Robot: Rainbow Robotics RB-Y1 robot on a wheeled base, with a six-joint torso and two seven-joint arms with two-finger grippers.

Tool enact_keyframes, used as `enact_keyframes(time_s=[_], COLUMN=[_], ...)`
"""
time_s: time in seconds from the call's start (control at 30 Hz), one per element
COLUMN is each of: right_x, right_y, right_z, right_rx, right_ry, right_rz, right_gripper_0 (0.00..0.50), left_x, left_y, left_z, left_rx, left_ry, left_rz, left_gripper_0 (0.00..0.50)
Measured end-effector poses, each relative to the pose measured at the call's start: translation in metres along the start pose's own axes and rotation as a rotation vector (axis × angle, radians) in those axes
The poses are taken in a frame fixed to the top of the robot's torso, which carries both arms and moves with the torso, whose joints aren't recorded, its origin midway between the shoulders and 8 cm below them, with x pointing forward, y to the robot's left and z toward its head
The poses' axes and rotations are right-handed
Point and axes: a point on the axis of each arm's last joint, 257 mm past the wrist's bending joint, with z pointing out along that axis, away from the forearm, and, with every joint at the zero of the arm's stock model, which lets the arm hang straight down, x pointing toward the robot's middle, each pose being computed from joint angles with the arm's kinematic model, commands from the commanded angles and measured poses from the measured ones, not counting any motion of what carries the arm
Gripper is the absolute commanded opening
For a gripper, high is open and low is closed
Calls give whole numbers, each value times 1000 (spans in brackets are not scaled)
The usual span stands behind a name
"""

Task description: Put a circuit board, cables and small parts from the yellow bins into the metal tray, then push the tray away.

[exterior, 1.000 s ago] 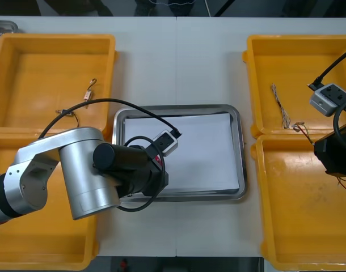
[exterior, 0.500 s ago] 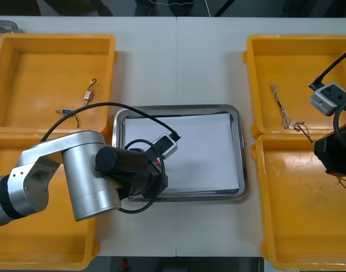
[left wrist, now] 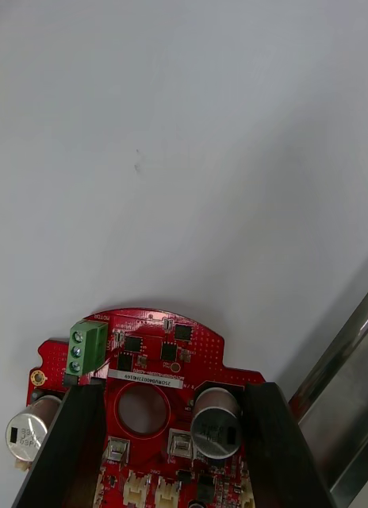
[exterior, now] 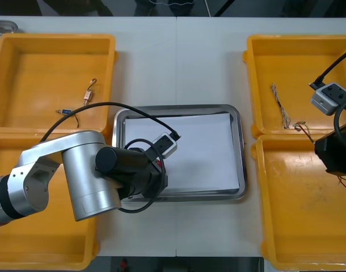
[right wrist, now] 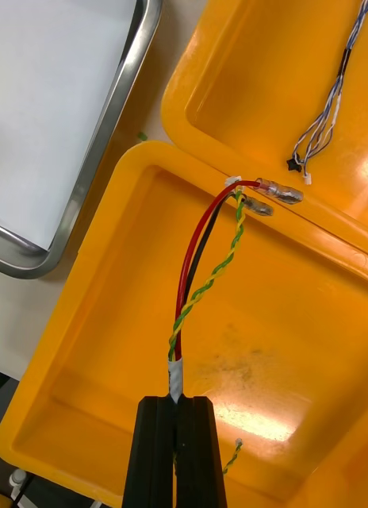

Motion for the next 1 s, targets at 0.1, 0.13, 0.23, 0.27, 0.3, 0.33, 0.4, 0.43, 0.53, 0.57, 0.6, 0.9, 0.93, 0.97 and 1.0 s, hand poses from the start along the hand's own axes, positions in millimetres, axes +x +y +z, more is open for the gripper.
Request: enact_keyframes(time_s=[0.1, 0.13, 0.23, 0.27, 0.3, 0.33, 0.4, 0.43, 0.53, 0.57, 0.6, 0.9, 0.93, 0.97, 1.0], right_x=[0, 0, 0, 0, 0, 0, 0, 0, 0, 0, 0, 0, 0, 0, 0], right_y=[0, 0, 0, -1, -1, -1, -1, -1, -1, -1, -1, -1, -1, -1, -1], right_z=[0, 0, 0, 0, 0, 0, 0, 0, 0, 0, 0, 0, 0, 0, 0], right_rx=[0, 0, 2, 3, 4, 4, 4, 4, 4, 4, 4, 4, 4, 4, 4], right_ry=[0, 0, 0, -1, -1, -1, -1, -1, -1, -1, -1, -1, -1, -1, -1], right_rz=[0, 0, 1, 1, 1, 2, 2, 2, 2, 2, 2, 2, 2, 2, 2], right_gripper_0=[0, 0, 0, 0, 0, 0, 0, 0, 0, 0, 0, 0, 0, 0, 0], left_x=[-1, -1, -1, -2, -2, -2, -2, -2, -2, -2, -2, 1, 1, 0, 0], left_y=[1, 1, 2, 3, 3, 3, 3, 3, 3, 3, 3, -6, -6, -6, -5], left_z=[0, 0, 0, 0, 0, 0, 0, 0, 0, 0, 0, -1, -1, -2, -3], left_rx=[-3, -4, -9, -10, -11, -11, -12, -12, -12, -12, -12, 26, 27, 26, 24], left_ry=[-2, -3, -5, -6, -6, -7, -7, -7, -7, -7, -7, 8, 8, 7, 8], left_rz=[2, 2, 4, 5, 5, 5, 5, 5, 5, 5, 5, -19, -20, -21, -22], left_gripper_0=[500, 500, 500, 500, 500, 500, 500, 500, 500, 500, 500, 500, 500, 500, 500])
